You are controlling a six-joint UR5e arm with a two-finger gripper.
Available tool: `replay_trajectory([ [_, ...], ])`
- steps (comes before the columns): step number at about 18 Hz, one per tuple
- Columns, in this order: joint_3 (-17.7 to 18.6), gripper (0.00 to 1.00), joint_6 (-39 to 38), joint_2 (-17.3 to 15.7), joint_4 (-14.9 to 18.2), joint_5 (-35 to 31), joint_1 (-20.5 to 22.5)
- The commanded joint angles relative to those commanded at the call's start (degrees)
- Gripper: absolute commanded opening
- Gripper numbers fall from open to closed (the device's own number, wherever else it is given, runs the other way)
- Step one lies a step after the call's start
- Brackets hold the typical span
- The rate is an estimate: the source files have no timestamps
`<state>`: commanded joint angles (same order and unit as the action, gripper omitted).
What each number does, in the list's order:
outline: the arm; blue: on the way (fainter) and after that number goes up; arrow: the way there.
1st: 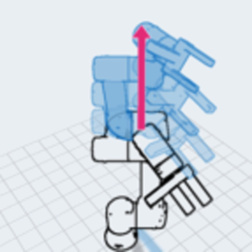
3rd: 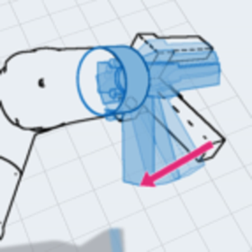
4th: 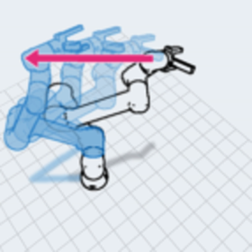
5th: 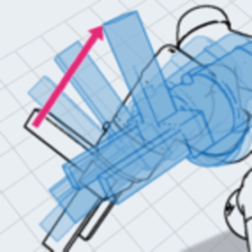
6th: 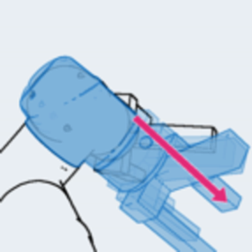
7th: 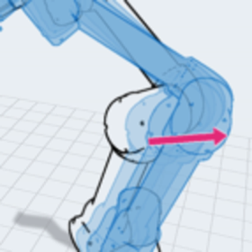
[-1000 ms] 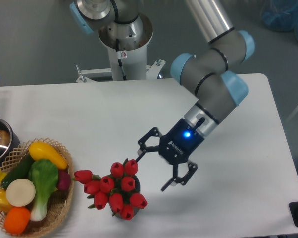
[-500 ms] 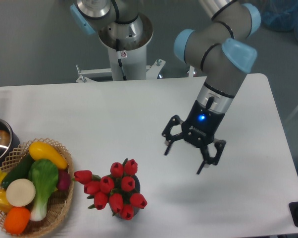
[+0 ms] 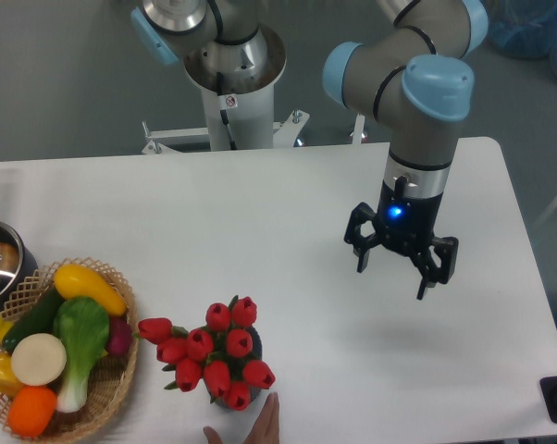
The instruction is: Insert the flowers into the vase
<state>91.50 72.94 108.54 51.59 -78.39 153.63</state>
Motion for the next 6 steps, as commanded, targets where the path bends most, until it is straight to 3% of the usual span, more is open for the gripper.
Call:
replay_trajectory([
  [6,-1.31,1.0,2.47,1.14,1.76,-9.92,0.97],
])
